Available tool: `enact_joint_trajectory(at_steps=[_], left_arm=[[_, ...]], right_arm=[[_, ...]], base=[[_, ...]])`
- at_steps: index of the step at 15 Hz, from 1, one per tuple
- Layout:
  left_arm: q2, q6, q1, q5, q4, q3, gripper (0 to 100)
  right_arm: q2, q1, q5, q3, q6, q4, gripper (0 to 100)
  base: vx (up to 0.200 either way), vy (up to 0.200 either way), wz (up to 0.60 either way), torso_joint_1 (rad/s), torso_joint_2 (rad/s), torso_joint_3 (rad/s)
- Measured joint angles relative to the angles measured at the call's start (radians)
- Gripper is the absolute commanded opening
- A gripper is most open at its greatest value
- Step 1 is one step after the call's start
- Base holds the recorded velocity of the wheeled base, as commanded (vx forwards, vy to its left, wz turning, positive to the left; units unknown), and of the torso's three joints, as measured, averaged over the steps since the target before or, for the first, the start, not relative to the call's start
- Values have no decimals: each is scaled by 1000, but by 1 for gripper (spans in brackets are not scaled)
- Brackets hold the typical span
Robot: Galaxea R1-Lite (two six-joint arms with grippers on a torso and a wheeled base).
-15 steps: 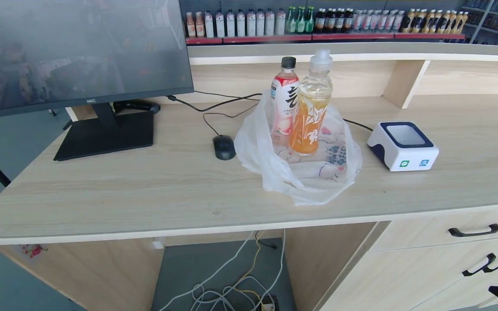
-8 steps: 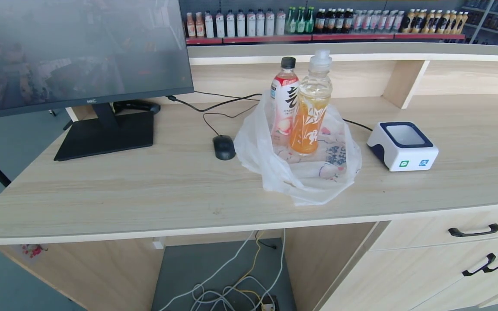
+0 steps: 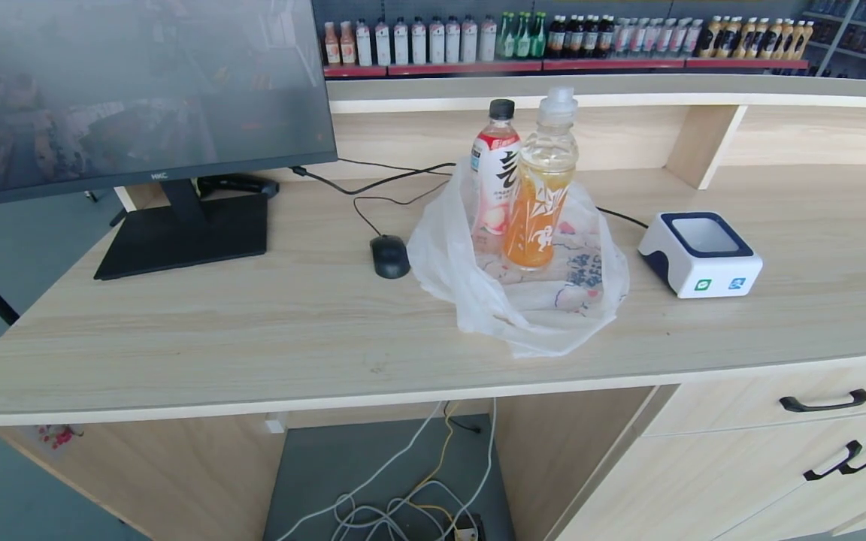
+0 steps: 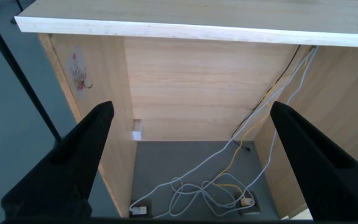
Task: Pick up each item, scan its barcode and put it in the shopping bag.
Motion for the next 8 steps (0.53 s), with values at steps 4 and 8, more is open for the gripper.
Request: enact_joint_trajectory(at_steps=[4,8], left_arm=[[0,-2,0,0,0,0,100],[0,-2,1,0,0,0,100]], right_arm=[[-69,20,3,0,34,1,100],[-80,21,3,0,33,1,100]], base=[[0,0,0,0,0,0],[-150,0,0,-1,1,2]])
